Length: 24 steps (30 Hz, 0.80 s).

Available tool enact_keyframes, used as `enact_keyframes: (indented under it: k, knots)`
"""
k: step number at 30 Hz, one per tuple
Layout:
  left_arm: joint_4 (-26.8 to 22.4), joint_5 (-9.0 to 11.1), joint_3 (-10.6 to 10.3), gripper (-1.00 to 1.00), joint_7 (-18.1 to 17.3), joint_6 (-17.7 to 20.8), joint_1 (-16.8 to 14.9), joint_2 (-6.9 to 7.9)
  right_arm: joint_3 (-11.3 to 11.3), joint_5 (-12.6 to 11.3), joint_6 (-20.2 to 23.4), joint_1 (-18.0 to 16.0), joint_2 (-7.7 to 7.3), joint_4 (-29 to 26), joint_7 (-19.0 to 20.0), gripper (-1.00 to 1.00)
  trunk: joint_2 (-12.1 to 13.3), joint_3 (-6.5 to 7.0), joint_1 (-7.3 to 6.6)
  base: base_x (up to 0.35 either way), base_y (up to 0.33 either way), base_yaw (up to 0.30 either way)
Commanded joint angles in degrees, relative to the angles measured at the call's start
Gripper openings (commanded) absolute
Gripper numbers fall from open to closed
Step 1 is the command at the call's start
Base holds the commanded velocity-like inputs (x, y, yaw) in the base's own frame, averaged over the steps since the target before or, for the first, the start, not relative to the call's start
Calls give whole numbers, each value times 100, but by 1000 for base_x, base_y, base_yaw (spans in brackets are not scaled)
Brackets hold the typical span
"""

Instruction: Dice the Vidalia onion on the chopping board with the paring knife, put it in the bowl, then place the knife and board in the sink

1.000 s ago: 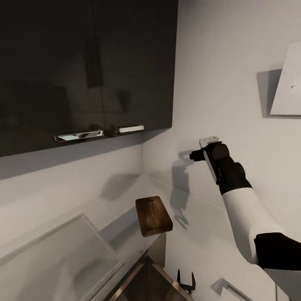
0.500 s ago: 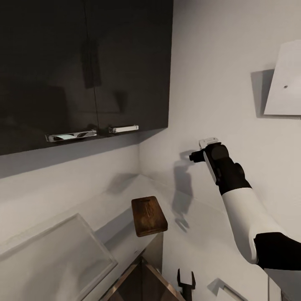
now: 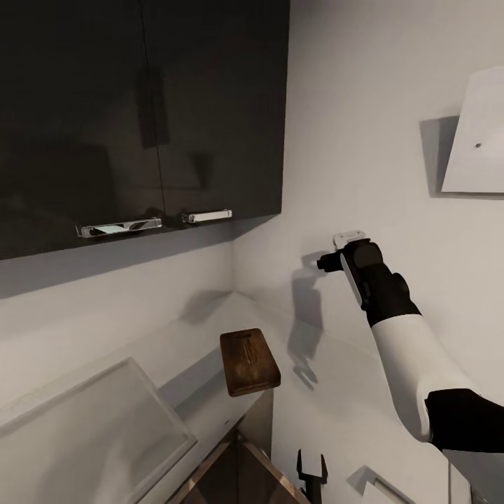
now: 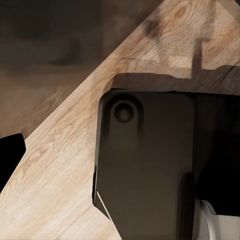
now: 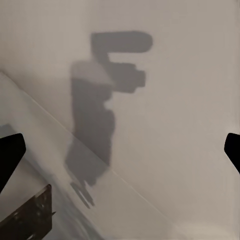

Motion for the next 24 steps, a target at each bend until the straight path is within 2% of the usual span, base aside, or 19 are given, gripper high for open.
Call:
enact_keyframes:
  k: [1,11,12,21,24]
  knots:
    - [-5,33,-1,100,-3,-8,3,0,15,49,26,-2,-5,-4,33,100,-3,-1,2,0,0,0]
    - [-1,32,-1,100,-3,-8,3,0,21,48,36,-2,0,-4,33,100,-3,-1,2,0,0,0]
    - [-4,33,-1,100,2,-8,3,0,20,55,57,-2,39,-4,27,100,-3,-1,2,0,0,0]
    - [66,25,-1,100,21,-8,3,-1,23,52,82,-2,87,-9,30,100,-3,-1,2,0,0,0]
    - [75,24,-1,100,29,-8,3,-5,27,49,90,-2,163,14,46,100,-3,-1,2,0,0,0]
